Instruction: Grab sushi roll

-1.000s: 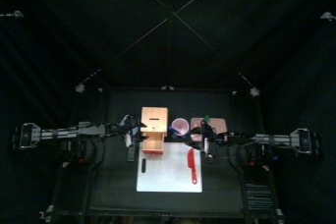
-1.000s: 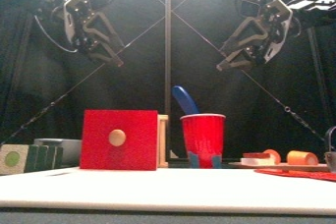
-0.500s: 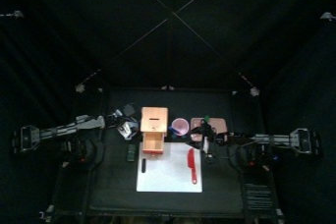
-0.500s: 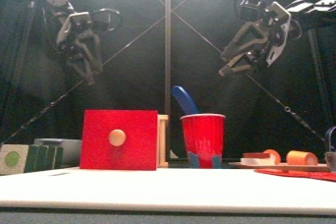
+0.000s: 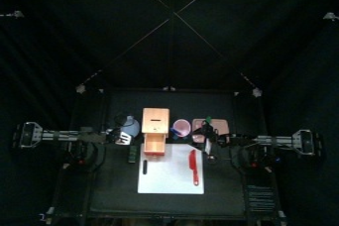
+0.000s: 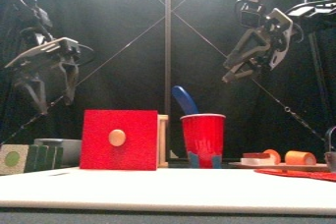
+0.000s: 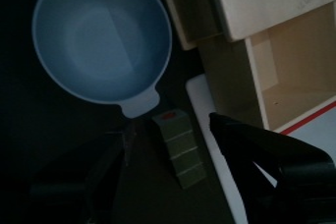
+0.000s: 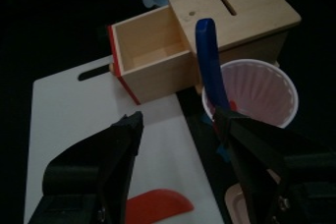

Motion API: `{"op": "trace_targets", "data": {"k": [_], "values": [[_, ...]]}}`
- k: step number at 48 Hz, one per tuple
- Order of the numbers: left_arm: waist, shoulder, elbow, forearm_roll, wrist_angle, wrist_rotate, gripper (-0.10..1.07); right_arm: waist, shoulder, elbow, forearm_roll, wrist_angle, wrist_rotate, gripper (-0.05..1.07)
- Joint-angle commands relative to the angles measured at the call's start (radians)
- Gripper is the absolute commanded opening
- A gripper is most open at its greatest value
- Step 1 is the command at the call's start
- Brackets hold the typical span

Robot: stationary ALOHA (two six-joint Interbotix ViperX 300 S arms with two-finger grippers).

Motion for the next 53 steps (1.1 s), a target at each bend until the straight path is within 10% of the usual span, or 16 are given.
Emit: {"op": "trace_targets", "data": {"k": [1,53], "values": [[-0.041,0.008,-0.003,0.008,-0.002,-0.067,0.95,-0.003,-0.005,-0.005,0.000,0.002,-0.002,0.92],[-0.144,0.365,-0.026,-0.109,-0.152,-0.137,0.93,-0.029,0.008,0.044,-0.002,0.002,-0.002,0.92]]}}
